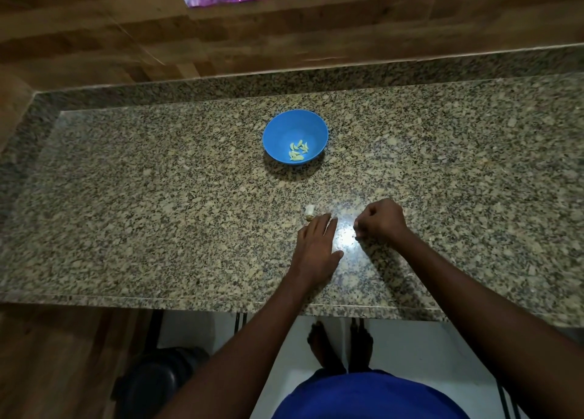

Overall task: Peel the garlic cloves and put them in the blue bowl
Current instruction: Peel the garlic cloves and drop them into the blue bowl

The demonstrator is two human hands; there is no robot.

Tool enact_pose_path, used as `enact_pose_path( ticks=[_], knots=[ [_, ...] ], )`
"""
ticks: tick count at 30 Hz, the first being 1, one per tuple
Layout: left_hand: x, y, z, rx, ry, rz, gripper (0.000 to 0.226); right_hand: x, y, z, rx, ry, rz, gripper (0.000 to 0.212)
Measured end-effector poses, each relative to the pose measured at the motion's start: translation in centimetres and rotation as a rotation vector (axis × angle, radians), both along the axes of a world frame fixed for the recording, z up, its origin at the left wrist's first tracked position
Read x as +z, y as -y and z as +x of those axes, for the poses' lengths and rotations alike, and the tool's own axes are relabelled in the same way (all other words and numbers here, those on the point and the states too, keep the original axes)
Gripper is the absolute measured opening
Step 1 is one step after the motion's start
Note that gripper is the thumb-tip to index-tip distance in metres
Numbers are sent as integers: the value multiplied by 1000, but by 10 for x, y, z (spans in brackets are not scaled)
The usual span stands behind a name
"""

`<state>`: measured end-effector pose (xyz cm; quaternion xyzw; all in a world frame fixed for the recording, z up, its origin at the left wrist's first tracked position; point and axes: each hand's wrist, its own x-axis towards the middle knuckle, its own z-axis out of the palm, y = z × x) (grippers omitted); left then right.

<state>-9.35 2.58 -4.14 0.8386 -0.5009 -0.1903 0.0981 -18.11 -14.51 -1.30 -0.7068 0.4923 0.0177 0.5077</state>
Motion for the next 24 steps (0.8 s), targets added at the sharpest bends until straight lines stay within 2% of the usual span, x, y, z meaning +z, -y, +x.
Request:
enact_pose_path(
  ticks=[2, 5, 8, 15, 19, 21, 24],
  knots=[
    [-3, -3, 0, -5, -8, 10, 80, 1, 8, 7, 57, -75, 11, 11],
    [-3, -4, 0, -7, -24, 15, 80, 1, 14, 17, 176, -168, -131, 10],
    [-3, -5, 0, -11, -31, 7, 80, 3, 10, 21, 263, -137, -262, 8],
    [-7, -7, 1, -27, -39, 13, 82, -1, -6, 16, 414, -61, -483, 38],
    [-6, -7, 2, -36, -41, 26, 84, 1, -16, 14, 474, -110, -538, 32],
    [-6, -7, 2, -42, -38, 29, 85, -1, -17, 14, 441, -132, -530, 29],
    [-6, -7, 2, -44, -35, 39, 86, 1, -3, 16, 176, -162, -256, 6]
  ],
)
